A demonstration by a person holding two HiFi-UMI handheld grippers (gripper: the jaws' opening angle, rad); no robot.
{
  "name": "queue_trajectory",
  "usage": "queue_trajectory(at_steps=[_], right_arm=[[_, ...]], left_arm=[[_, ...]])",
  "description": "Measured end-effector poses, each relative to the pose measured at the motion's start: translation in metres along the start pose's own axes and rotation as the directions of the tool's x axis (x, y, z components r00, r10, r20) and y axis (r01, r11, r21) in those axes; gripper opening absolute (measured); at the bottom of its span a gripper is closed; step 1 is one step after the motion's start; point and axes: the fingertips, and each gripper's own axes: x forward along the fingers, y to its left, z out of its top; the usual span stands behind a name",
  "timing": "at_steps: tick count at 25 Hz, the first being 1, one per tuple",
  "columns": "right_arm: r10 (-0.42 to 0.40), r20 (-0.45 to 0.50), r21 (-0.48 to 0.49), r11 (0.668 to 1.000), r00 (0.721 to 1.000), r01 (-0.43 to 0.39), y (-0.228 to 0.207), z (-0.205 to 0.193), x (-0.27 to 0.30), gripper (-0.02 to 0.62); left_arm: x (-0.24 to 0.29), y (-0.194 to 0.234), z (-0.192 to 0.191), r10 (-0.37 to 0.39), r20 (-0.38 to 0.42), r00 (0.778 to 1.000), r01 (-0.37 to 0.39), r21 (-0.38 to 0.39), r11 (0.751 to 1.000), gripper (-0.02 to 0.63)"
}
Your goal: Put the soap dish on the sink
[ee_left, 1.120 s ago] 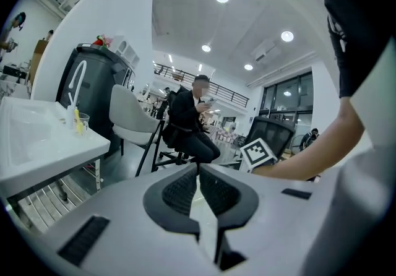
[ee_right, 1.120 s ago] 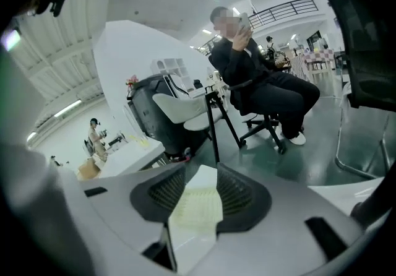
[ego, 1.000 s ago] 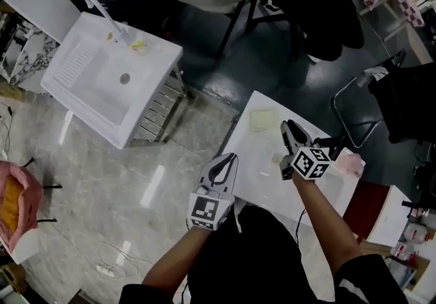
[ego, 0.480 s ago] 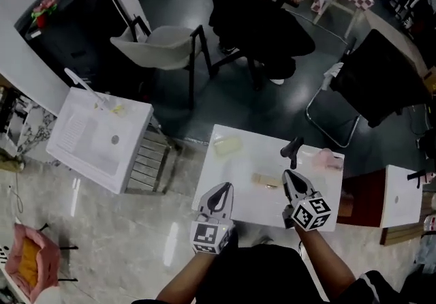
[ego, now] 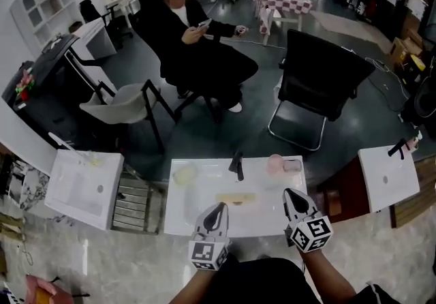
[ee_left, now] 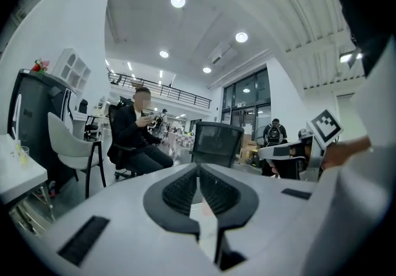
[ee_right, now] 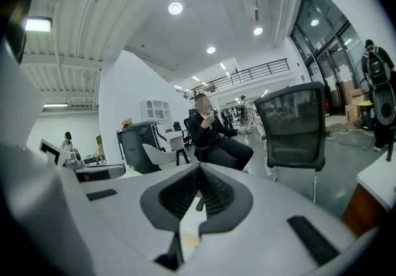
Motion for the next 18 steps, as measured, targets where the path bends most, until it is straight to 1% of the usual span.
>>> queue_trajectory(at_steps=[3, 8, 13, 18], right_arm=[[-0.027, 0.023, -0.026, 0.999, 0.999, 0.027, -0.03, 0.008, -0.036, 0.0], [-0.059, 0.026, -0.03, 0.998, 0.998, 0.06, -0.071, -0.004, -0.088, 0.0], [-0.083, 0.053, -0.03, 0.996, 0.995, 0.084, -0.095, -0.009, -0.124, 0.0], [-0.093, 0.078, -0.046, 0.994, 0.993, 0.097, -0.109, -0.01, -0.147, 0.0]], left_arm=[[0.008, -0.044, 0.008, -0.011, 0.017, 1.0, 0.011, 0.023, 1.0, 0.017], [0.009, -0.104, 0.001, -0.014, 0.021, 1.0, 0.013, 0.033, 0.999, 0.017], [0.004, -0.14, -0.009, -0.017, 0.024, 1.0, 0.017, 0.024, 1.0, 0.017], [0.009, -0.166, -0.012, -0.033, 0.037, 0.999, 0.03, 0.055, 0.998, 0.018]])
